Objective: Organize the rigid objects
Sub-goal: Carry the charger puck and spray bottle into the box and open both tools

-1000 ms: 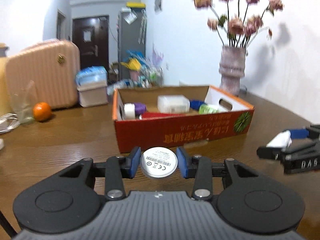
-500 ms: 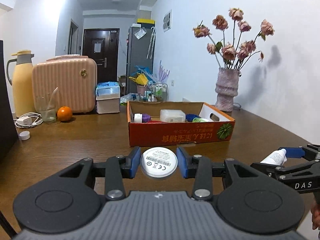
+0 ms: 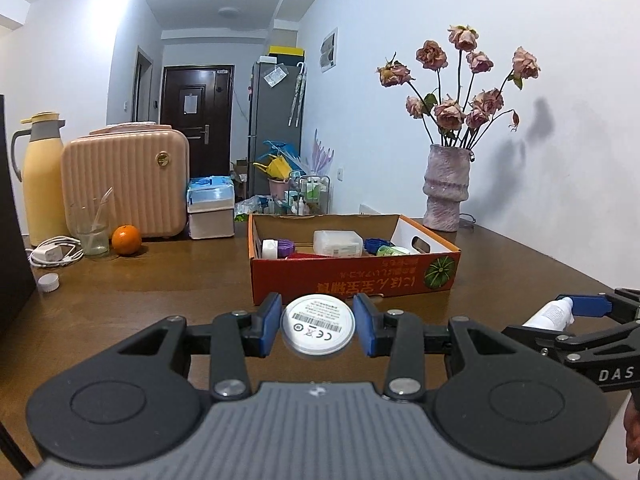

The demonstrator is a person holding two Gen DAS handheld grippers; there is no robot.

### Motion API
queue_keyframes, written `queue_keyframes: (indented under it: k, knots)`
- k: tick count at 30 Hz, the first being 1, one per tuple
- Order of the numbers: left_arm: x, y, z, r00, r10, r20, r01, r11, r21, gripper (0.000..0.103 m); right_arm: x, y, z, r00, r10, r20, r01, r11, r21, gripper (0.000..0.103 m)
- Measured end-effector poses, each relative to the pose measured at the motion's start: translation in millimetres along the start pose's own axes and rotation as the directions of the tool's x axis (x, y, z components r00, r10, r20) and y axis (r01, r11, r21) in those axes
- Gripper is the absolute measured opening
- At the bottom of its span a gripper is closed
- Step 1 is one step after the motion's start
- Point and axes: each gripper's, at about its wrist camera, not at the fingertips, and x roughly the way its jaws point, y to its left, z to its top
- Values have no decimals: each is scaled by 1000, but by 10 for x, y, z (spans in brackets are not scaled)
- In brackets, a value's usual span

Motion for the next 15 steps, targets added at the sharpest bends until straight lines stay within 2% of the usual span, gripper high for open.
queue_keyframes:
  k: [7,15]
  knots:
    - [511,85,315,999,-23,29,23,1000,18,40,434,-202,289,998,55,12,-55,998,42,98]
    - [1662,301,726,999,-5,-41,6,1000,20,40,1413,-485,846,996,94,6,-94,991,94,98]
